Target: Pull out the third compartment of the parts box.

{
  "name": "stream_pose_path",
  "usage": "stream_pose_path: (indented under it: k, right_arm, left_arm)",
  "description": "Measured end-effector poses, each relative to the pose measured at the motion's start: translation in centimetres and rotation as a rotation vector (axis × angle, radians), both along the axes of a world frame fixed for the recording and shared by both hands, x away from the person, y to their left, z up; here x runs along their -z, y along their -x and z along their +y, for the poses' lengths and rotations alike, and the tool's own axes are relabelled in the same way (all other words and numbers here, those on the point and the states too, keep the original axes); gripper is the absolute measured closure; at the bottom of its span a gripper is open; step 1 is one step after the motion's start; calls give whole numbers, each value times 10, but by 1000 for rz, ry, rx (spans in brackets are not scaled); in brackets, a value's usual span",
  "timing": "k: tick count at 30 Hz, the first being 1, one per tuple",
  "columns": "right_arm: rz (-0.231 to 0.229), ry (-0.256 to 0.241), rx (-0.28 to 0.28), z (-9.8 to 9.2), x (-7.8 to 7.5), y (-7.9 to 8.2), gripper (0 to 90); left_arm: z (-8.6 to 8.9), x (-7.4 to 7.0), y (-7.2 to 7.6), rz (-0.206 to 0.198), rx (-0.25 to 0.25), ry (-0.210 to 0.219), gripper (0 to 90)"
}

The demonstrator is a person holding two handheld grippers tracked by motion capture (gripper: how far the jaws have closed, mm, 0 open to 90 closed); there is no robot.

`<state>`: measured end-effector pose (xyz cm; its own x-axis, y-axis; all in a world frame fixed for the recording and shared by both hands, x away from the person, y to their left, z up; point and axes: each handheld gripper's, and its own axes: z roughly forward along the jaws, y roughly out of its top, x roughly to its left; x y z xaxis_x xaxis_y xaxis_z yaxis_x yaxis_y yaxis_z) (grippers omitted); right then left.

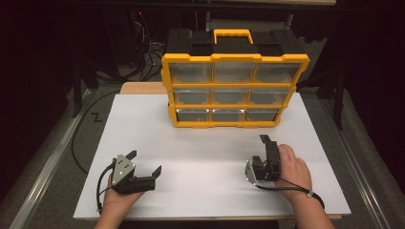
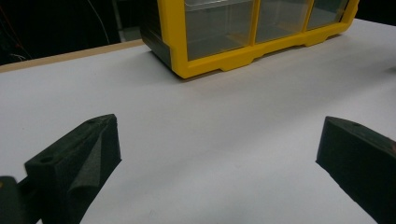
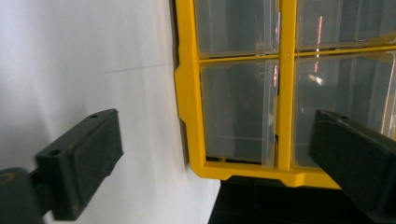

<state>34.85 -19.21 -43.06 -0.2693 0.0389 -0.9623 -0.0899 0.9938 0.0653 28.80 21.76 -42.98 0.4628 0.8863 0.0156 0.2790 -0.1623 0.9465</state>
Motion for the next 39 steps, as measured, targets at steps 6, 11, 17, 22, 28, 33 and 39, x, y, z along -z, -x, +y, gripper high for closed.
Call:
stream_pose_path:
  k: [6, 11, 17, 22, 28, 33, 39]
  right_arm:
    - [-21, 28, -10, 1, 1, -4, 167]
    - [-68, 30, -19, 2, 0, -9, 242]
    - [-130, 16, -10, 6, -8, -18, 344]
    - [-174, 17, -3, 12, -26, -28, 418]
    - [-214, 21, -4, 16, -46, -37, 453]
    - [-251, 20, -8, 18, -64, -41, 484]
    - [-284, -8, 10, 20, -86, -46, 523]
  left_arm:
    - [-2, 1, -1, 0, 21, -17, 5]
    - [-3, 2, -2, -1, 29, -21, 5]
    - [-3, 3, -3, 3, 34, -24, 5]
    - [-3, 3, -3, 4, 36, -21, 5]
    - [-3, 3, -4, 5, 36, -9, 6]
    - [-3, 2, -3, 2, 40, -6, 6]
    - [-2, 2, -3, -4, 43, 2, 6]
